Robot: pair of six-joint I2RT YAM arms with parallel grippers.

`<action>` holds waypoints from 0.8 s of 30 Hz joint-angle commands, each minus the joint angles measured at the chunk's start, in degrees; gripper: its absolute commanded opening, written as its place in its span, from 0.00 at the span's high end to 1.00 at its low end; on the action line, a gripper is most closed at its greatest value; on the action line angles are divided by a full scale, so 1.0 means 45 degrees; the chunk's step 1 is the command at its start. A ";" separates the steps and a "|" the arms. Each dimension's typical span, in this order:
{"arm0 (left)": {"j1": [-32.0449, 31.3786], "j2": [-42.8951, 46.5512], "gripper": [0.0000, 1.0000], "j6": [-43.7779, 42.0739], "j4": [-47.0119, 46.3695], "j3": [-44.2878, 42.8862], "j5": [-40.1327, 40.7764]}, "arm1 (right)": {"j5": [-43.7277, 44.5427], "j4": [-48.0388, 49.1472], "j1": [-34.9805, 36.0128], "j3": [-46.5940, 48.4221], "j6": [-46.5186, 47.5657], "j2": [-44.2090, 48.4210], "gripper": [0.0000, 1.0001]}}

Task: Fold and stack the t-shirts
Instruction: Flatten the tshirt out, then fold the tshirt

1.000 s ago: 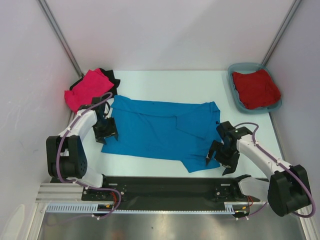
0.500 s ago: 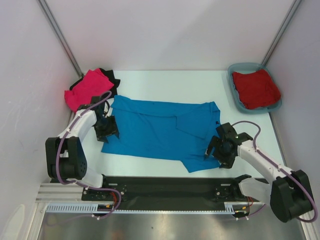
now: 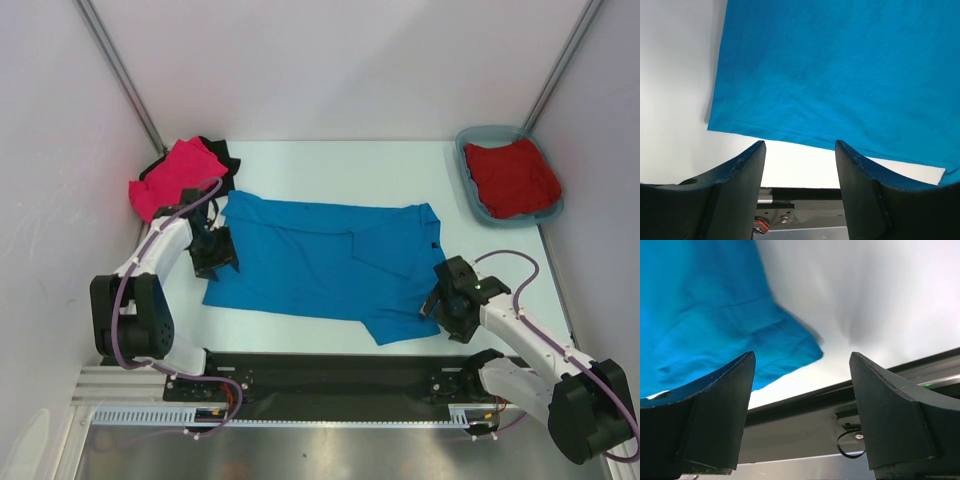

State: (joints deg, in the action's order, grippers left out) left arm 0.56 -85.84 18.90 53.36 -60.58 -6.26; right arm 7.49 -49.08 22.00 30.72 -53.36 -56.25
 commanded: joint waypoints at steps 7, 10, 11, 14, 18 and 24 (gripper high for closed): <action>-0.0007 0.0190 0.36 -0.0253 -0.0120 -0.0406 -0.0230 | 0.0543 0.0065 0.0561 -0.1005 -0.1247 0.0741 0.24; -0.0026 0.0170 0.36 -0.0293 -0.0081 -0.0425 -0.0210 | 0.0563 0.0358 0.0541 -0.1299 -0.1286 0.0742 0.29; -0.0007 0.0151 0.36 -0.0293 -0.0081 -0.0425 -0.0229 | 0.0582 0.0379 0.0599 -0.1338 -0.1363 0.0723 0.31; -0.0007 0.0170 0.36 -0.0293 -0.0081 -0.0425 -0.0230 | 0.0661 0.0594 0.0600 -0.1338 -0.1325 0.0645 0.34; -0.0026 0.0151 0.36 -0.0293 -0.0081 -0.0464 -0.0249 | 0.0661 0.0769 0.0600 -0.1202 -0.1209 0.0254 0.37; 0.0013 0.0190 0.36 -0.0312 -0.0062 -0.0386 -0.0230 | 0.0543 0.1238 0.0638 -0.0929 -0.0798 -0.0584 0.43</action>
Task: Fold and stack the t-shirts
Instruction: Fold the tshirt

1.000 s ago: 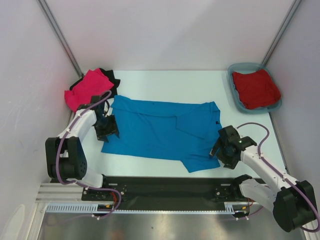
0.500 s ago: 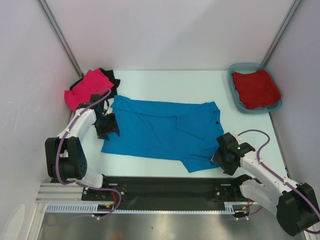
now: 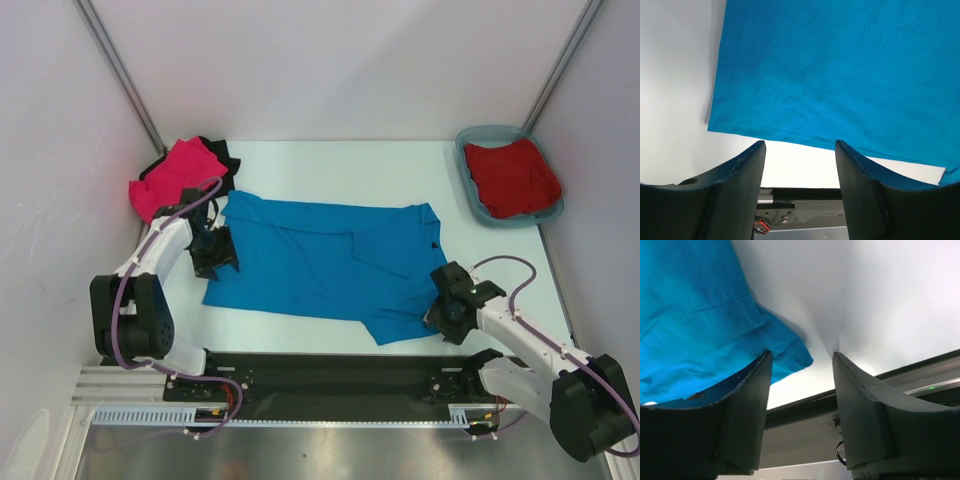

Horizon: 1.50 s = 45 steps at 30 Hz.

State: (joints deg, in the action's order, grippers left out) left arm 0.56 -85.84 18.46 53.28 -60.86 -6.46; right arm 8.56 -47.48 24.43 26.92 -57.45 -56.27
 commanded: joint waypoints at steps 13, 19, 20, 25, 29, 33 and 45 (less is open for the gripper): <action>-0.0007 0.0190 0.36 -0.0215 -0.0101 -0.0226 -0.0244 | 0.0227 0.1314 0.0119 0.0229 0.0580 -0.1265 0.70; -0.0007 0.0190 0.36 -0.0215 -0.0101 -0.0167 -0.0225 | 0.0208 0.0729 0.0236 0.0230 0.0228 -0.0778 1.00; -0.0007 0.0190 0.36 -0.0215 -0.0101 -0.0167 -0.0244 | 0.0208 0.0592 0.0256 0.0268 0.0189 -0.0545 1.00; -0.0026 0.0170 0.36 -0.0235 -0.0062 -0.0206 -0.0283 | 0.0480 -0.1280 0.0879 0.0950 -0.0959 0.0724 1.00; -0.0007 0.0170 0.36 -0.0215 -0.0081 -0.0186 -0.0361 | 0.0638 -0.3213 0.1583 0.1497 -0.2055 0.1936 1.00; -0.0007 0.0131 0.36 -0.0234 -0.0101 -0.0206 -0.0440 | 0.0716 -0.3940 0.1993 0.1850 -0.2818 0.2270 1.00; -0.0007 0.0112 0.36 -0.0196 -0.0062 -0.0245 -0.0635 | 0.3370 -0.6867 0.2814 0.5031 -0.4166 0.1587 1.00</action>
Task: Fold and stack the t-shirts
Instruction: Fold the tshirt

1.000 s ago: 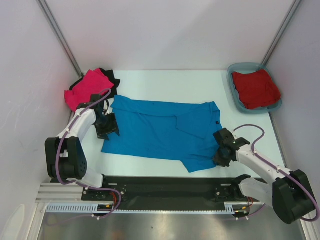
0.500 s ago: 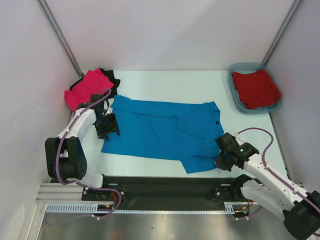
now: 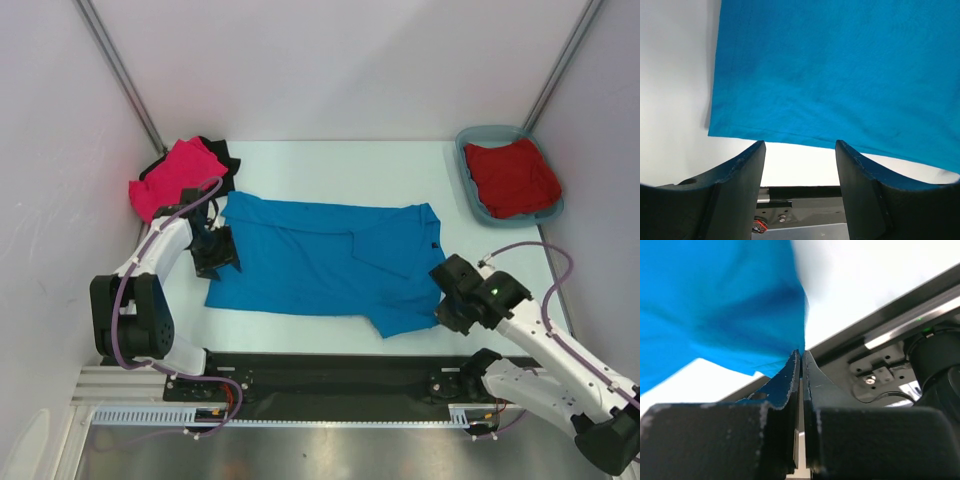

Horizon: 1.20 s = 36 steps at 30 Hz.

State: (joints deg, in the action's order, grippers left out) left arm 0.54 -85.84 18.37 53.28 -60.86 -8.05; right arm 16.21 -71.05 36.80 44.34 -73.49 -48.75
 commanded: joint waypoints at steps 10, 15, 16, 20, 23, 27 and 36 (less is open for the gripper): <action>-0.0002 0.0111 0.36 -0.0195 -0.0081 -0.0167 -0.0397 | 0.2007 -0.3548 0.0085 0.2843 -0.0953 -0.1355 1.00; -0.0002 0.0170 0.36 -0.0216 -0.0082 -0.0030 -0.0340 | 0.1243 -0.3431 0.0436 0.2414 -0.1344 -0.0984 1.00; -0.0002 0.0209 0.36 -0.0157 -0.0062 -0.0049 -0.0165 | 0.1184 -0.3276 0.0475 0.2200 -0.1208 -0.0905 1.00; 0.0037 0.0306 0.35 0.0174 0.0055 -0.0108 0.0889 | 0.0989 -0.2319 0.0475 0.1906 -0.0583 -0.1235 1.00; 0.0037 0.0522 0.35 0.0761 0.0523 -0.0167 0.2588 | 0.0832 -0.1597 0.0475 0.2022 0.0080 -0.1839 1.00; 0.0018 0.0658 0.35 0.1092 0.0505 0.0067 0.3546 | 0.0812 -0.0873 0.0475 0.2373 0.0901 -0.2601 1.00; 0.0037 -0.0102 0.34 0.0996 0.0620 0.0634 0.3742 | 0.0871 -0.0521 0.0475 0.2589 0.1430 -0.2780 1.00</action>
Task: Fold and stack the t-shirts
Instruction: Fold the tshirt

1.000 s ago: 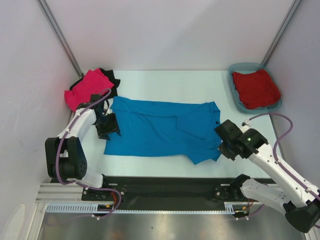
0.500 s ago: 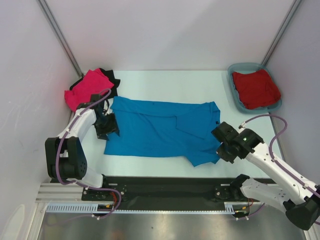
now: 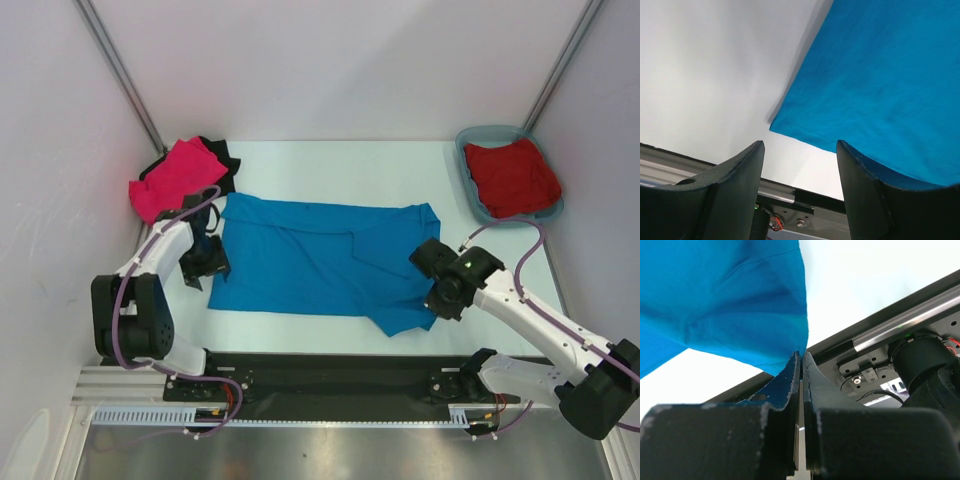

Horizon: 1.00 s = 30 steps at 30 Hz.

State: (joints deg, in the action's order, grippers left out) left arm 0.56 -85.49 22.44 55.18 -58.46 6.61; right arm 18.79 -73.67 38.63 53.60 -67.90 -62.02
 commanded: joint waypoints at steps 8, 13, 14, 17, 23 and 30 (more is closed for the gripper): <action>0.0091 -0.1274 0.36 -0.0044 0.0492 0.0139 0.0464 | 0.0298 0.0023 0.0067 0.0724 0.0167 0.0207 1.00; 0.0208 -0.1256 0.37 -0.0200 0.0317 0.0470 0.0231 | 0.0337 -0.0016 0.0067 0.0842 0.0186 0.0227 1.00; 0.0228 -0.1236 0.37 -0.0259 0.0200 0.0529 0.0153 | 0.0337 -0.0016 0.0067 0.0823 0.0206 0.0208 1.00; 0.0345 -0.1275 0.39 -0.0493 0.0044 0.0724 -0.0336 | 0.0318 0.0043 0.0067 0.0822 0.0245 0.0188 1.00; 0.0618 -0.1586 0.44 -0.0630 -0.0231 0.0900 -0.0844 | 0.0278 0.0198 0.0067 0.0822 0.0303 0.0169 1.00; 0.0813 -0.2016 0.52 -0.0728 -0.0367 0.0940 -0.1157 | 0.0259 0.0219 0.0067 0.0881 0.0303 0.0130 1.00</action>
State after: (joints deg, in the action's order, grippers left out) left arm 3.42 -94.00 20.32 54.37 -54.65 2.72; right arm 18.79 -72.95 38.68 55.22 -66.81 -61.91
